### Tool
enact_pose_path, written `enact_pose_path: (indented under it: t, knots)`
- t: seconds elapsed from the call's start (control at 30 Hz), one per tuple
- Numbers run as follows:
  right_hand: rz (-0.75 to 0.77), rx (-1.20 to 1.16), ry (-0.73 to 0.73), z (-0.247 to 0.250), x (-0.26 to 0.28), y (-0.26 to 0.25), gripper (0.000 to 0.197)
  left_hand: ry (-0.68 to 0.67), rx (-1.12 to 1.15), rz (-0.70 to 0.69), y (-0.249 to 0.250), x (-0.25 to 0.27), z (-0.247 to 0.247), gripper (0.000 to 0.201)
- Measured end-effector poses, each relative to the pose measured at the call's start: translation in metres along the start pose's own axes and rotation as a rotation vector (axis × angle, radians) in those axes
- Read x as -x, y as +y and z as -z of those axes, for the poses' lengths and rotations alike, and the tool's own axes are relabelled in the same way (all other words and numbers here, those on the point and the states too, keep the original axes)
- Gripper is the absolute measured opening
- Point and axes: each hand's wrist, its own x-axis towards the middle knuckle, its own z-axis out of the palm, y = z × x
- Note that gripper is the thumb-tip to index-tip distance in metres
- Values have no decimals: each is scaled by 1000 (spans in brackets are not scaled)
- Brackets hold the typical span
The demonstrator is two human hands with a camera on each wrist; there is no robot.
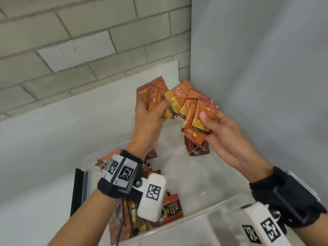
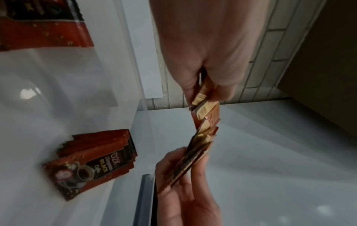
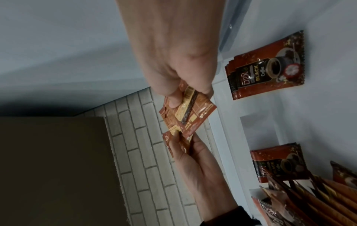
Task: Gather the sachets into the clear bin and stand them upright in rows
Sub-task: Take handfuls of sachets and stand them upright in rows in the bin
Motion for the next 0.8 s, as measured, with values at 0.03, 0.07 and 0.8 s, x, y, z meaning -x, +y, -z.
enact_pose_path:
  t: [0.03, 0.07, 0.8]
  knots:
    - [6, -16, -6, 0, 0, -1, 40, -38, 18, 27, 0, 1, -1, 35]
    - [12, -30, -8, 0, 0, -2, 40, -77, 25, 55, -1, 1, -2, 37]
    - [31, 142, -35, -5, 4, 2, 37, -148, -475, 89, 8, 3, -4, 65]
